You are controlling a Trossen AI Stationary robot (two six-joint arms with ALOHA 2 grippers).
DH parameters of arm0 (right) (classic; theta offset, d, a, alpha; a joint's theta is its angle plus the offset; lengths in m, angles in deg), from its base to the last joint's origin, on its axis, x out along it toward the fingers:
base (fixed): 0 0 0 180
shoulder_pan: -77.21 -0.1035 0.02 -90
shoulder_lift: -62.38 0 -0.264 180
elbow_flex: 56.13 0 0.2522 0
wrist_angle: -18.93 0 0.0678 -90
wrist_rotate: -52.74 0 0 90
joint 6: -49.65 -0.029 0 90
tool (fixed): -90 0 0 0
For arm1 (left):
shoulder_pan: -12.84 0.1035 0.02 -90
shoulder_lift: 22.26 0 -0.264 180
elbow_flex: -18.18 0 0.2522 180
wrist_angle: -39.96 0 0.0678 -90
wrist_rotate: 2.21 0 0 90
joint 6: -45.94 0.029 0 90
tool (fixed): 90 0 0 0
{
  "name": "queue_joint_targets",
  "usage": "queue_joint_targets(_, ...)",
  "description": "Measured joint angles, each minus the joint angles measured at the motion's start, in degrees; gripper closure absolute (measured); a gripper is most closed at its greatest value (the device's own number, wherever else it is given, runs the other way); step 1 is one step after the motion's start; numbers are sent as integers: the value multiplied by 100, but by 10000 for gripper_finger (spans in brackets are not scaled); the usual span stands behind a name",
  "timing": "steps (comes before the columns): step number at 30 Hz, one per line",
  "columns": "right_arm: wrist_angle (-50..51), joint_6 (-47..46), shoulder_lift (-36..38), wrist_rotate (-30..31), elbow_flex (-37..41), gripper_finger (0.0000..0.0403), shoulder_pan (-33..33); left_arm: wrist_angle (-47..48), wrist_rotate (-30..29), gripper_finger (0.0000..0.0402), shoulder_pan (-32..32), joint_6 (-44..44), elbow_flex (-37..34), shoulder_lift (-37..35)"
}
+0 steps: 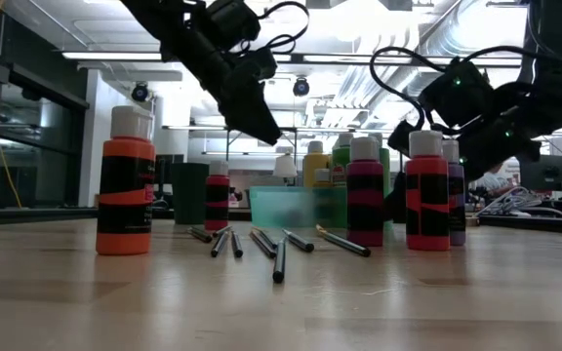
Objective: Pick & Place Paint Supplies
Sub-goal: Put the small blue paint bottle into the green bin
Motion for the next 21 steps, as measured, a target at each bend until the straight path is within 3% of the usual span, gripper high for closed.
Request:
queue_joint_targets(6, -39, -16, 2, -8, -2, 302, -4, -55, 18, 163, 0, 0, 0, 2)
queue_joint_targets(14, -26, -170, 328, -276, -2, 309, -2, -391, 782, 163, 0, 420, 0, 2)
queue_joint_targets(21, 359, -193, 431, -306, -235, 310, -2, -713, 904, 163, 0, 391, 2, 3)
